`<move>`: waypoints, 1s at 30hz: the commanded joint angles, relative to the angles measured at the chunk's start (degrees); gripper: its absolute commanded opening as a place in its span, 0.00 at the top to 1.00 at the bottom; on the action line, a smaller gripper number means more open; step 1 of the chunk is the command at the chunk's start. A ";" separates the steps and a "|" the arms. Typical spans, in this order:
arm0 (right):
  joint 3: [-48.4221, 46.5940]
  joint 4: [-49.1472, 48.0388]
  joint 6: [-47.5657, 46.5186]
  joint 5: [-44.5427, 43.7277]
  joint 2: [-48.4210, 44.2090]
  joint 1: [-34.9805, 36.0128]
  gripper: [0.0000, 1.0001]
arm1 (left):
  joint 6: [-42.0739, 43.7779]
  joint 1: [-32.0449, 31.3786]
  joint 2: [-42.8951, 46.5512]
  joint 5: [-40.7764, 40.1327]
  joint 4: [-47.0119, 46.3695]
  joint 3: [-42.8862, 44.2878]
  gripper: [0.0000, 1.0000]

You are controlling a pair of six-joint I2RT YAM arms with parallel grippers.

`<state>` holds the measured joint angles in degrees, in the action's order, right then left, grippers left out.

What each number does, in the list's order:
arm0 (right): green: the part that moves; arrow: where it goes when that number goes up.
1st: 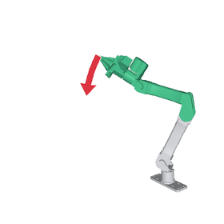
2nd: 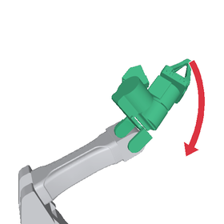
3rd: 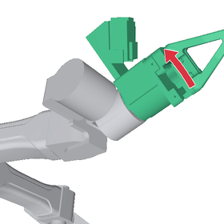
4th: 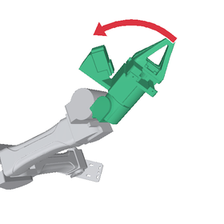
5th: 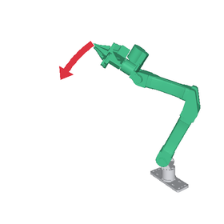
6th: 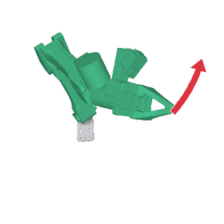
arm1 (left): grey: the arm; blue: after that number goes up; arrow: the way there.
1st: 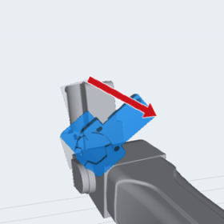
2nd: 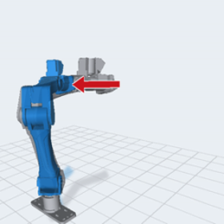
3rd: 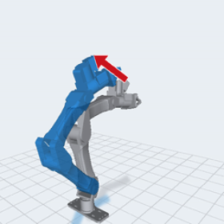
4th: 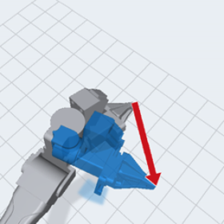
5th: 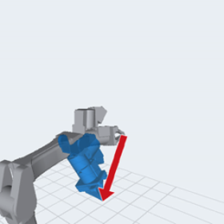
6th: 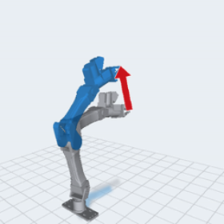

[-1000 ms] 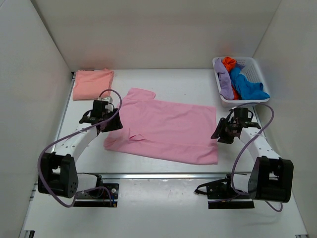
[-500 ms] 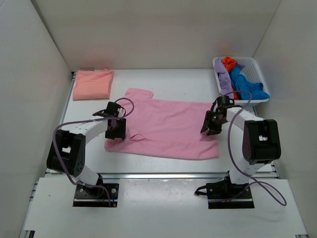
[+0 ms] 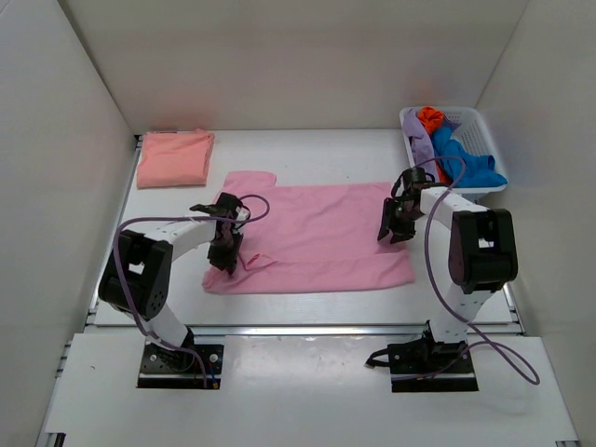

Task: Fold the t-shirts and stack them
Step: Grap the side of the flattened tshirt furthest away from the robot with both arms

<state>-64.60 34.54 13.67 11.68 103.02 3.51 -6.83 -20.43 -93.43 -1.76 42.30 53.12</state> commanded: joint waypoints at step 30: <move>2.27 -9.40 -1.45 0.00 -21.89 3.35 0.37 | -4.59 13.13 -13.51 8.00 -19.35 29.84 0.21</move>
<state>-63.64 30.92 11.40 10.20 84.38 6.39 -9.76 -8.25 -104.05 2.94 29.30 79.53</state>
